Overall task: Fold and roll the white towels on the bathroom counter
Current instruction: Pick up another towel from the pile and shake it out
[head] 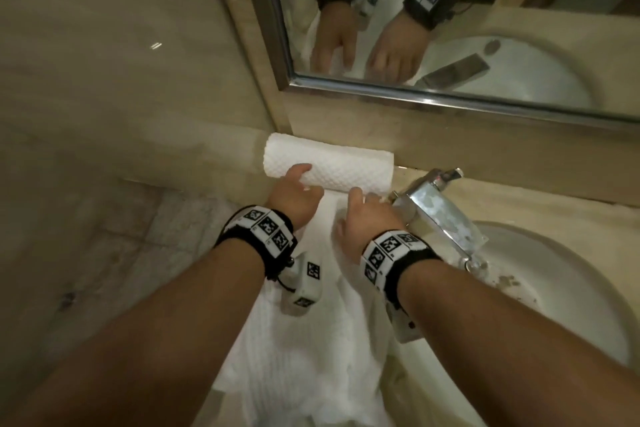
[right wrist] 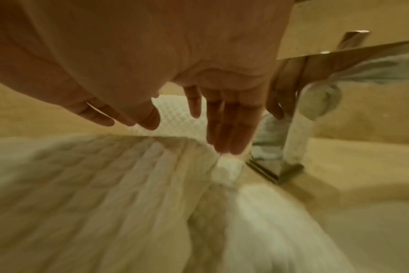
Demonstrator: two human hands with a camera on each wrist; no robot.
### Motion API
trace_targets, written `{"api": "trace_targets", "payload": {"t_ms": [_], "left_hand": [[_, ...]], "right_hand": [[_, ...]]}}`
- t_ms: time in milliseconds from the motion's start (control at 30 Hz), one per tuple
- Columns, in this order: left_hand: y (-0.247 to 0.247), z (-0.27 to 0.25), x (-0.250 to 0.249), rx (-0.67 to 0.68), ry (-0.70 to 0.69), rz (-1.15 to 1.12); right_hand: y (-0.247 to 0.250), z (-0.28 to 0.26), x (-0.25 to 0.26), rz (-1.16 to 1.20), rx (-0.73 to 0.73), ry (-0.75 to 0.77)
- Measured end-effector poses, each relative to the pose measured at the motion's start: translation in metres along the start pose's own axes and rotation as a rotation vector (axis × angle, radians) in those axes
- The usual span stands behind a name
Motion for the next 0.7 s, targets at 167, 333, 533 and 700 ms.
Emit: {"api": "trace_targets", "payload": {"t_ms": [167,333,533,700], "left_hand": [[-0.006,-0.037,0.021,0.005,0.092,0.103],[-0.002,-0.073,0.041,-0.015,0.103,0.303],[-0.006,-0.115,0.042,-0.061,0.077,0.418],[-0.016,-0.15,0.046,-0.048,0.121,0.39]], "right_hand": [[-0.04,-0.026,-0.018,0.191,0.21,-0.134],[-0.061,-0.042,-0.021,0.273,0.229,-0.115],[-0.063,-0.077,-0.017,0.194,0.168,0.042],[-0.074,-0.111,-0.016,0.191,0.246,0.152]]}}
Point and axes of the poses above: each hand's wrist, its own z-axis towards the middle knuckle, its own y-axis out of the back of the hand, x = y × z, the point moved 8 cm from there along z, towards the middle knuckle, and after that the axes turned 12 degrees about -z, right-handed, at the moved point
